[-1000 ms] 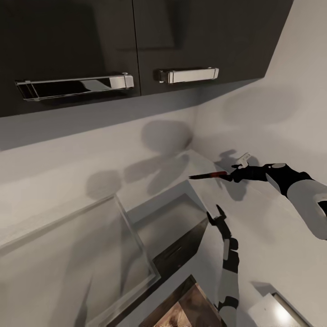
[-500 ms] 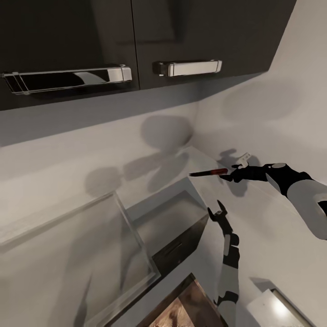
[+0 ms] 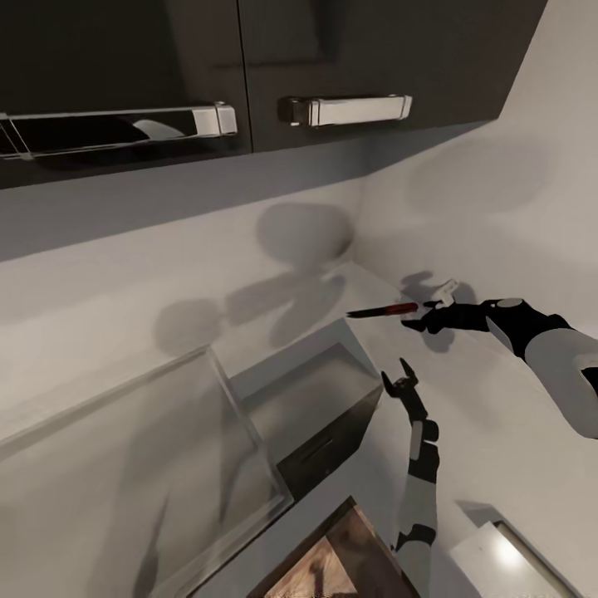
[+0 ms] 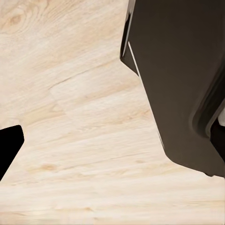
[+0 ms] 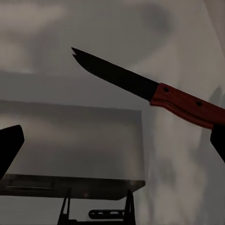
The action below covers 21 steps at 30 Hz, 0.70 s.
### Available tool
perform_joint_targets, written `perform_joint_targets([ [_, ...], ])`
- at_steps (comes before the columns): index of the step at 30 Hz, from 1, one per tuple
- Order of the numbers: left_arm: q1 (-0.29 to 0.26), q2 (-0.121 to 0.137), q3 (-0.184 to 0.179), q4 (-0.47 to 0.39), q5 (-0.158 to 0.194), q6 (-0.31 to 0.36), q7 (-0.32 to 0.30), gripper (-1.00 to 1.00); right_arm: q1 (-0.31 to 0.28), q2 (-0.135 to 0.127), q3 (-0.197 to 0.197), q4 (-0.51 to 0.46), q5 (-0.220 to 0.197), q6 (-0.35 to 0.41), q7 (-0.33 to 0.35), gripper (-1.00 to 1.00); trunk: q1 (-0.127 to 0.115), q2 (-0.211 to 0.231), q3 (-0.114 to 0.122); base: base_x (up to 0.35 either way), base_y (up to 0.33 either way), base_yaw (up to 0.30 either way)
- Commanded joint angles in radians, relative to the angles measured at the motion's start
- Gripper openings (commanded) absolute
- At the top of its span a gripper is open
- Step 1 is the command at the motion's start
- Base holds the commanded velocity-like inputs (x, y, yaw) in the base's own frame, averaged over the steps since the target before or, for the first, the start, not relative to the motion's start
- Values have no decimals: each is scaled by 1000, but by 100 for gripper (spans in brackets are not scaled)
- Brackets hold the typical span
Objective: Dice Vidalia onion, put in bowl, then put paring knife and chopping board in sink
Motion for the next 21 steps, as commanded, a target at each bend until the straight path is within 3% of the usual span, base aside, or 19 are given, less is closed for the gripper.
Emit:
perform_joint_targets([
  [1,-2,0,-4,4,7,-7,0,100,-1,-1,6,0,2,-8,1,100,0,-2,-3,0,0,0],
  [21,-2,-2,-4,4,7,-7,0,100,-1,0,5,-2,1,-8,1,100,0,-2,-36,0,0,0],
])
